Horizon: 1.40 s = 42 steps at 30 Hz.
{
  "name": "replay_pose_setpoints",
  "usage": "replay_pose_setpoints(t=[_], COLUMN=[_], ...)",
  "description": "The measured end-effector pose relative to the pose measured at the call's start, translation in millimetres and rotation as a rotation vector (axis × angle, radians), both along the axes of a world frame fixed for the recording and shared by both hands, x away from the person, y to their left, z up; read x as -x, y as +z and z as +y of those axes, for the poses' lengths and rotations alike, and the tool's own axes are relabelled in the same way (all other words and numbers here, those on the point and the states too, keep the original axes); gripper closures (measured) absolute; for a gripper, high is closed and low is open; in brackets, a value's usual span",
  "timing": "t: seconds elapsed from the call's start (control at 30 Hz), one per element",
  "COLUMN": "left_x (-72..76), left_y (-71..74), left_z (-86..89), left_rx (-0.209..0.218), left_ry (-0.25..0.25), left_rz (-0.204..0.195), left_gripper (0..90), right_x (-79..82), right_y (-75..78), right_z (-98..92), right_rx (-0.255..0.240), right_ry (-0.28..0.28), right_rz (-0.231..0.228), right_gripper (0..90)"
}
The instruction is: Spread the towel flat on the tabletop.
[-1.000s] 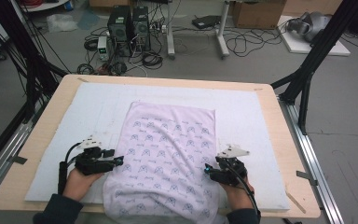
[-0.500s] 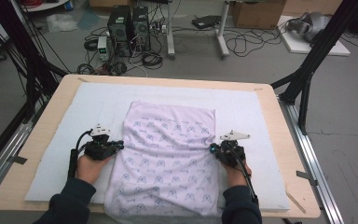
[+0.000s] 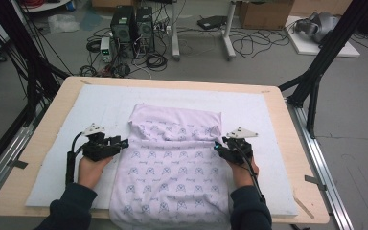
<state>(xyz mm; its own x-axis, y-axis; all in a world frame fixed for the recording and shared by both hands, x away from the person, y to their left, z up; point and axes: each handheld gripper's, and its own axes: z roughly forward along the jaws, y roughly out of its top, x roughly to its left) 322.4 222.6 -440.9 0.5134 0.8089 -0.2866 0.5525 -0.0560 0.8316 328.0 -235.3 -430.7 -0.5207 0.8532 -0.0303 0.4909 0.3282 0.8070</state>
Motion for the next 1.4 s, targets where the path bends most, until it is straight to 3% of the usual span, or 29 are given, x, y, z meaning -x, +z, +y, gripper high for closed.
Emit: replay_pose_setpoints(t=[0.03, 0.07, 0.13, 0.2, 0.3, 0.47, 0.53, 0.63, 0.73, 0.77, 0.83, 0.9, 1.03, 1.27, 1.37, 1.4], left_x=[5.9, 11.3, 21.5, 31.3, 43.8, 55.0, 57.9, 59.5, 63.5, 65.9, 70.7, 73.9, 81.0, 100.2, 103.6, 102.8], left_y=[-1.1, -2.3, -3.5, -4.1, -5.4, -9.6, -11.2, -12.1, -11.7, -11.6, -11.3, -11.2, -8.7, -6.7, -6.5, -6.0], left_z=[0.4, 0.6, -0.3, -2.4, -9.1, -21.3, -27.0, -34.3, -38.1, -39.5, -41.5, -42.0, -37.3, -23.6, -19.4, -19.6], left_rx=[0.003, 0.009, 0.006, 0.01, -0.015, -0.045, -0.071, -0.117, -0.162, -0.186, -0.225, -0.24, -0.22, -0.176, -0.164, -0.15], left_ry=[-0.014, -0.037, -0.082, -0.134, -0.231, -0.316, -0.342, -0.375, -0.377, -0.377, -0.367, -0.382, -0.433, -0.516, -0.533, -0.523], left_rz=[-0.004, -0.006, -0.016, -0.028, -0.056, -0.01, 0.005, 0.021, -0.008, -0.022, -0.045, -0.055, -0.012, 0.067, 0.078, 0.068], left_gripper=[50.1, 50.1, 49.6, 49.7, 52.2, 51.6, 51.2, 51.0, 50.8, 52.5, 70.5, 87.0, 88.4, 88.4, 88.1, 84.0], right_x=[13.1, 13.1, 32.3, 38.8, 59.1, 69.0, 74.0, 75.5, 75.6, 75.6, 76.0, 78.9, 84.2, 107.5, 118.0, 120.3], right_y=[1.3, 1.3, 0.9, 0.2, -5.3, -8.6, -10.9, -14.8, -16.2, -15.8, -15.5, -15.1, -12.1, -10.0, -7.9, -4.6], right_z=[-2.7, -2.7, -2.6, -1.8, 0.4, 4.5, 10.5, 15.4, 18.5, 18.1, 16.4, 17.8, 16.5, 8.5, 6.6, 6.8], right_rx=[-0.038, -0.038, -0.052, -0.048, -0.056, -0.07, -0.074, -0.052, -0.012, -0.004, -0.008, 0.01, 0.024, 0.015, 0.012, 0.002], right_ry=[0.044, 0.044, 0.103, 0.118, 0.183, 0.259, 0.322, 0.357, 0.358, 0.354, 0.366, 0.379, 0.42, 0.489, 0.514, 0.515], right_rz=[0.008, 0.008, 0.016, 0.011, 0.031, 0.083, 0.125, 0.156, 0.149, 0.147, 0.159, 0.15, 0.182, 0.229, 0.242, 0.223], right_gripper=[53.5, 53.5, 50.1, 48.9, 46.0, 45.9, 50.1, 55.6, 66.0, 73.0, 85.5, 88.0, 88.6, 88.6, 88.5, 86.5])
